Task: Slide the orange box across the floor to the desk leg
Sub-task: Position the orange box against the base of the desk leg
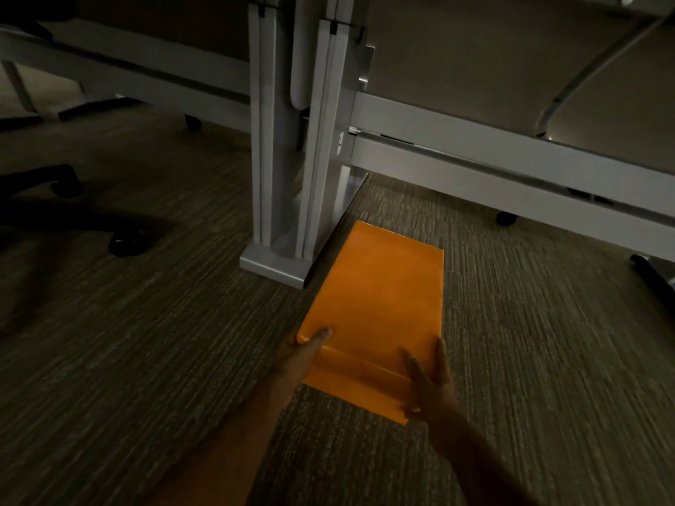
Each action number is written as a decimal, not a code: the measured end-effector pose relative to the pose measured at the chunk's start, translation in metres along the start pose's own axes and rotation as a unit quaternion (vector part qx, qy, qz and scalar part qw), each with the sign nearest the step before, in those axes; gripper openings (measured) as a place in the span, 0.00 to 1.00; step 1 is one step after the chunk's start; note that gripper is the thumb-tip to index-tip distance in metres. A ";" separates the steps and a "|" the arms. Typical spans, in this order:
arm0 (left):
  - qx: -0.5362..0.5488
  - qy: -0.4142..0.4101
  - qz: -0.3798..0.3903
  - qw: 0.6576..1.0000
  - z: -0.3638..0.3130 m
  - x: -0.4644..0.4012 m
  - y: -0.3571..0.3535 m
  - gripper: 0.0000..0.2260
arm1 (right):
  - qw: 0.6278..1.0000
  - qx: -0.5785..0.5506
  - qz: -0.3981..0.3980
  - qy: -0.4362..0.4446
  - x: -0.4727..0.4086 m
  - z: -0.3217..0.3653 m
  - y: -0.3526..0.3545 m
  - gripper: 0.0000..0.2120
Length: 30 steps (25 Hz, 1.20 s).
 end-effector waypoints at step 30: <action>-0.357 -0.172 -0.096 0.913 -0.092 -0.024 0.031 0.27 | 0.887 0.445 0.003 0.122 -0.056 0.074 -0.062 0.35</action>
Point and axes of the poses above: each hand's wrist, its own x-axis away from the middle knuckle, its own y-axis out of the back of the hand, z = x × y, the point moved 10 cm from there along -x, towards the middle knuckle, and after that the axes turned 6 degrees about x, right-handed, at the moved point
